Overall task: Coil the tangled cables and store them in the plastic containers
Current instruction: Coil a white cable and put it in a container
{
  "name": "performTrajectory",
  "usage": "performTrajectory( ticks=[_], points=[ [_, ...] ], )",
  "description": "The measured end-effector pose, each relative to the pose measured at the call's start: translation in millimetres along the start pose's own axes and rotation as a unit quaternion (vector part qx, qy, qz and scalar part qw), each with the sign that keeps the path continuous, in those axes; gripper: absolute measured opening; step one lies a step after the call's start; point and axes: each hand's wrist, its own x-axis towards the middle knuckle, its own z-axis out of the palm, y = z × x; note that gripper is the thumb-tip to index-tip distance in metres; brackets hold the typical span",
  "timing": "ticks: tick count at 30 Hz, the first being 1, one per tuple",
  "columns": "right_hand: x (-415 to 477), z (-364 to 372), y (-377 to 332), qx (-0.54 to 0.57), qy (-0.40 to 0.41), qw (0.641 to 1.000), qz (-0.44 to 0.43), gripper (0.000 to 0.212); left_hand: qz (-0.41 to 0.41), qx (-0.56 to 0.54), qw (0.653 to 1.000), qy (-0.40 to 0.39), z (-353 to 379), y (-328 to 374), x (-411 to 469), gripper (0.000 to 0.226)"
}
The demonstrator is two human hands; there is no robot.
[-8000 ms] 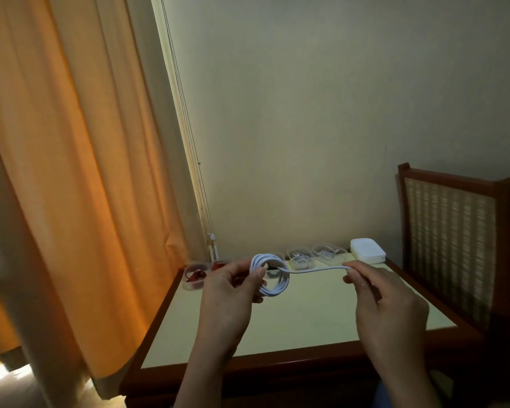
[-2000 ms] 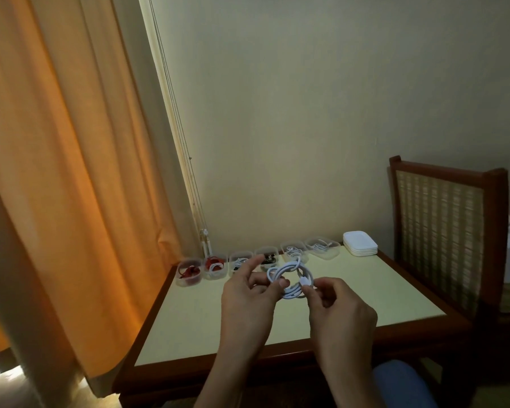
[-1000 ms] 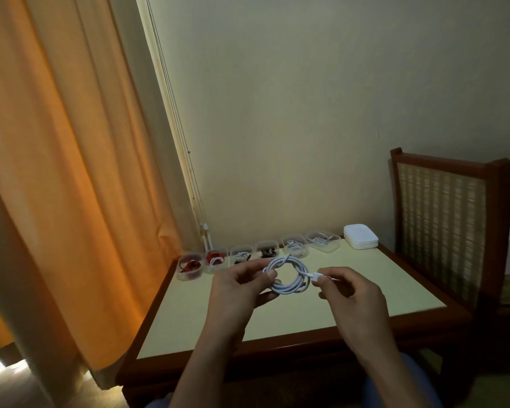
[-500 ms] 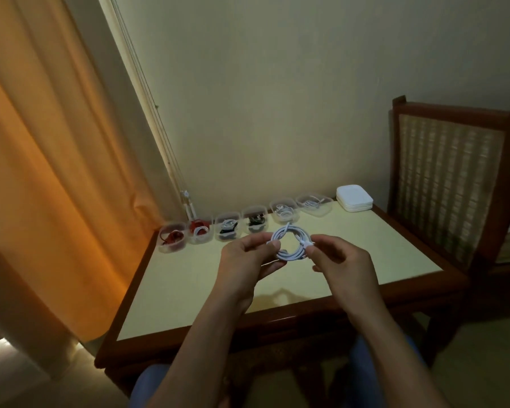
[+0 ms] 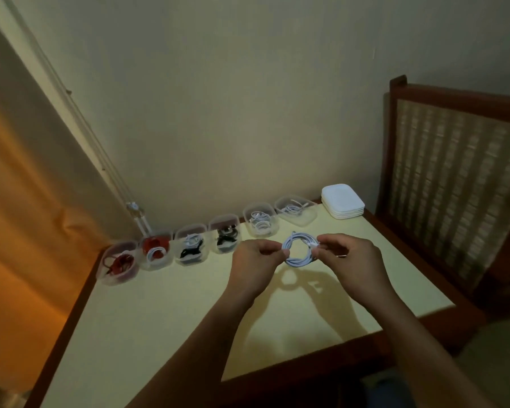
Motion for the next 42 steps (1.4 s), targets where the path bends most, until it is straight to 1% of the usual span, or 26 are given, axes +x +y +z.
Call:
performTrajectory(
  ticks=[5,7,8,11,16,20,24,26,29,31,32,35,39,41,42],
  points=[
    [94.0,11.5,36.5,-0.031,-0.013,0.999,0.007,0.034,0.012,0.058,0.998,-0.015,26.8,-1.4,99.2,0.006],
    [131.4,18.8,52.2,-0.037,-0.021,0.999,0.012,0.035,0.012,0.086,0.996,-0.027,40.2,-5.4,138.5,0.014],
    [148.4,22.2,59.4,-0.041,-0.025,0.999,0.012,0.036,0.008,0.095,0.995,-0.03,46.0,-7.4,156.0,0.014],
    [199.5,32.5,79.7,-0.06,-0.029,0.998,0.007,0.036,0.015,0.133,0.99,-0.031,62.7,-16.4,209.8,0.005],
    [269.0,50.1,114.4,-0.138,-0.034,0.99,-0.018,0.02,0.009,0.17,0.985,-0.037,87.5,-35.2,288.1,0.012],
    [297.3,60.8,144.4,-0.162,-0.053,0.985,-0.005,0.019,0.017,0.229,0.971,-0.063,107.2,-54.5,327.5,0.01],
    [304.9,68.9,159.4,-0.182,-0.075,0.98,-0.005,0.023,0.015,0.298,0.951,-0.074,117.4,-71.2,344.8,0.014],
    [306.9,71.9,164.7,-0.201,-0.084,0.976,-0.009,0.02,0.021,0.345,0.935,-0.084,121.5,-76.2,348.6,0.025],
    [308.0,76.1,170.8,-0.243,-0.096,0.965,-0.016,0.019,0.048,0.452,0.886,-0.096,125.9,-75.0,347.7,0.036],
    [307.2,78.1,170.6,-0.282,-0.109,0.953,-0.019,0.024,0.071,0.506,0.854,-0.104,127.8,-74.5,348.3,0.04],
    [306.2,78.5,170.4,-0.302,-0.114,0.946,-0.021,0.027,0.083,0.52,0.844,-0.107,128.1,-75.0,348.8,0.041],
    [299.9,79.4,171.9,-0.341,-0.126,0.931,-0.028,0.031,0.099,0.527,0.836,-0.119,127.5,-75.6,347.5,0.045],
    [293.6,84.0,170.4,-0.328,-0.167,0.93,-0.019,0.029,0.137,0.529,0.826,-0.136,124.9,-77.4,342.3,0.03],
    [289.5,84.3,167.3,-0.334,-0.19,0.923,-0.008,0.027,0.158,0.53,0.822,-0.138,120.3,-76.9,337.6,0.029],
    [285.9,83.4,166.4,-0.333,-0.192,0.923,-0.009,0.026,0.168,0.519,0.827,-0.133,117.0,-76.5,334.9,0.03]
  ],
)
